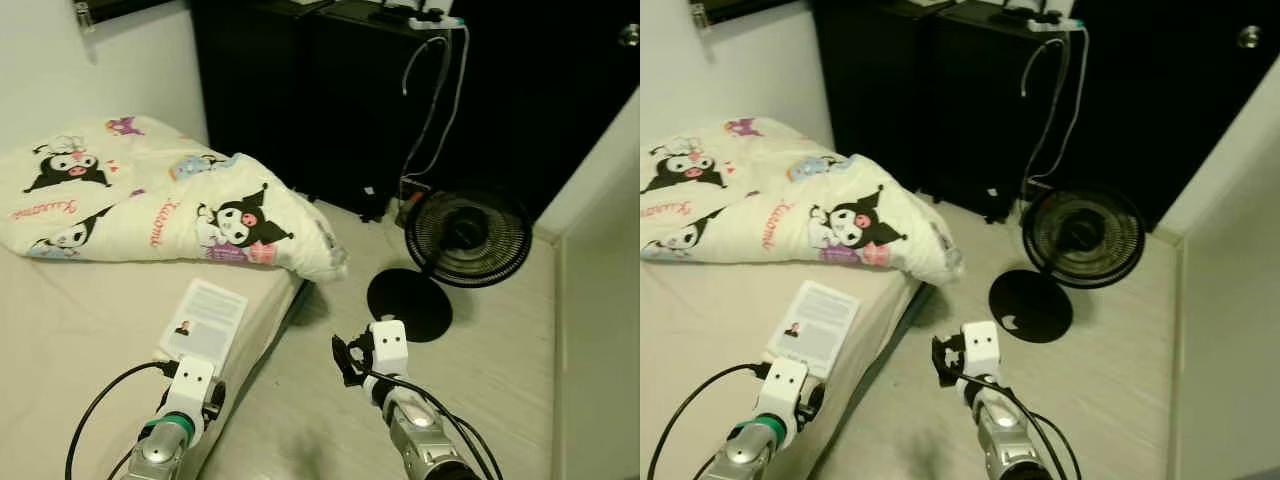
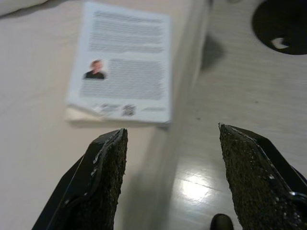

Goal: Clean up the room

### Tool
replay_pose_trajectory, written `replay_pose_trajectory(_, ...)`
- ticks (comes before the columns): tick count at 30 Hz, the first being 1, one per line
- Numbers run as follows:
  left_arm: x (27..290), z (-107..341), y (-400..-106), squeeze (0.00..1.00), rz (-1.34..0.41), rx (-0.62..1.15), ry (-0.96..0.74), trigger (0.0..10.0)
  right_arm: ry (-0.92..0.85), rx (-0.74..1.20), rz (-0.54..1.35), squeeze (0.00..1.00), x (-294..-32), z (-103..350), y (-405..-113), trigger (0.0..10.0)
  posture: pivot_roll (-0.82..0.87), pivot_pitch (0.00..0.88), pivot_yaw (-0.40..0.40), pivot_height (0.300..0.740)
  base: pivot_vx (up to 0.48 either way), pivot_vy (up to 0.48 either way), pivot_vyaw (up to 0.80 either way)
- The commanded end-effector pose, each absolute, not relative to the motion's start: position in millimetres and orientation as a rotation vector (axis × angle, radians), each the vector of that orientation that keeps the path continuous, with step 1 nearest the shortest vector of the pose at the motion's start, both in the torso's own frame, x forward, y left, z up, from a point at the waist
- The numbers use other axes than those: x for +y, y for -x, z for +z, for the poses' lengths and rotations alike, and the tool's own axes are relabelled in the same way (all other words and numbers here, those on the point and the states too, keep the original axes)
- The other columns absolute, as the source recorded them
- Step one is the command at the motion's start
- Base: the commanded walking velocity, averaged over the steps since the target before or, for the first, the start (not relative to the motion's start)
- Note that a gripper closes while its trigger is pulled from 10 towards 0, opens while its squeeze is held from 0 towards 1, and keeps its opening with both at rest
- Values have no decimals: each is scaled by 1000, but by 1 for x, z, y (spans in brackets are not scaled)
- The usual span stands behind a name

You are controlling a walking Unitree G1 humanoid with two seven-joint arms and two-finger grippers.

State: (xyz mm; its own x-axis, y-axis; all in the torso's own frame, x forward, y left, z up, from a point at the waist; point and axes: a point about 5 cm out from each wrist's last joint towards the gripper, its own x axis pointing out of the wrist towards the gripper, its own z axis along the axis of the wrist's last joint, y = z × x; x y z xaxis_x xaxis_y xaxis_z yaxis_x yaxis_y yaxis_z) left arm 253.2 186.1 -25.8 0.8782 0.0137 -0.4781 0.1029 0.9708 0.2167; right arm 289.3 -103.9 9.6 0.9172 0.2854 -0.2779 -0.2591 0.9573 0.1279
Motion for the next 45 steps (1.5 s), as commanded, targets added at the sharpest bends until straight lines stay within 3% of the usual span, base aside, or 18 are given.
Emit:
replay_pose_trajectory(1,186,-30,-249,0,-48,527,-240,10000,-92,312,286,0,-103,7,-287,10000,99,0,-17,740,0,0,788)
replay_pose_trajectory(45,189,-29,-250,0,-31,521,-325,10000,-94,308,289,0,-103,6,-285,10000,95,0,-22,740,6,0,759)
